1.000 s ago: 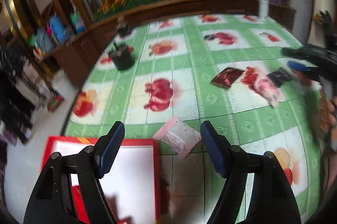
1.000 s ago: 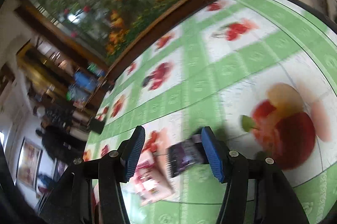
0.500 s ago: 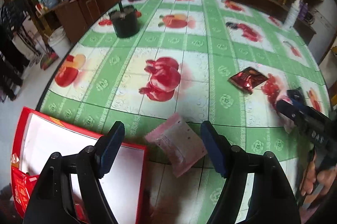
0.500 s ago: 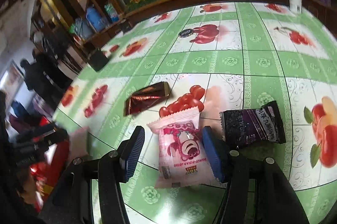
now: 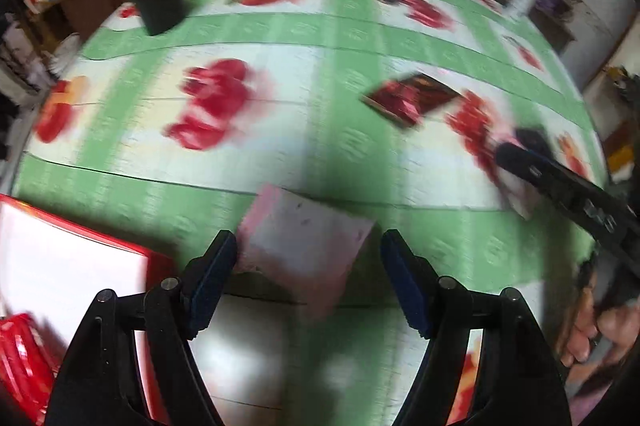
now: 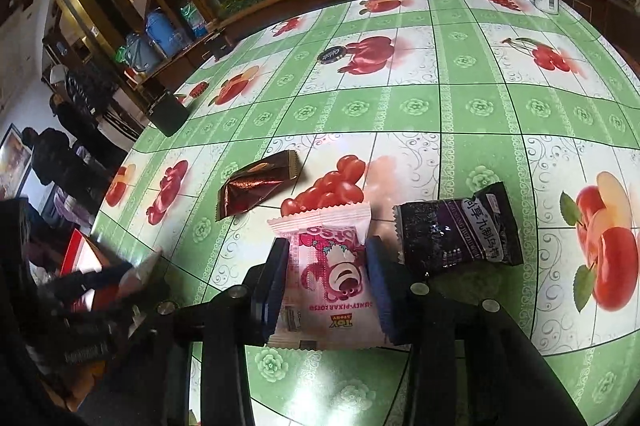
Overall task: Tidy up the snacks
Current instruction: 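Grasp the pink candy packet with the right gripper while the left gripper grasps a pink wrapper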
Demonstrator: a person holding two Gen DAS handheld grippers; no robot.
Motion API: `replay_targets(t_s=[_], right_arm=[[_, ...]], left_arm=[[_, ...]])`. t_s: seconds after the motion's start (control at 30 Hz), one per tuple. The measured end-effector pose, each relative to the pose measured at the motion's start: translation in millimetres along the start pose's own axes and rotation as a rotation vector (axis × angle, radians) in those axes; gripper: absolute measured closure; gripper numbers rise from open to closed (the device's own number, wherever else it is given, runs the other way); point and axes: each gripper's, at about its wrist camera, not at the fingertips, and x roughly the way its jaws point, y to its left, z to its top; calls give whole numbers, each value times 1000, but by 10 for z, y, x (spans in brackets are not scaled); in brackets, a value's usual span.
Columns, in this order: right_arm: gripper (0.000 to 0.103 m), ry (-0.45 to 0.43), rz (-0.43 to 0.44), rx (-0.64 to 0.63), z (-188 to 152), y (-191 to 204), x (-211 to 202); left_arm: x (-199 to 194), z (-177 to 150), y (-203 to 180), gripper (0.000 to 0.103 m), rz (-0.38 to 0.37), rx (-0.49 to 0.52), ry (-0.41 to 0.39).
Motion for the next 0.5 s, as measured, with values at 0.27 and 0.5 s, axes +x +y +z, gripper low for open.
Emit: replay_targets(t_s=[0.27,0.5], right_arm=[[63,3,14,20,10,-42,-15],[62,4,23,29,13,-58,-10]], left_arm=[[-391,59,35,29,11,40,-164],[-303,188,228,29,79,21,-103]])
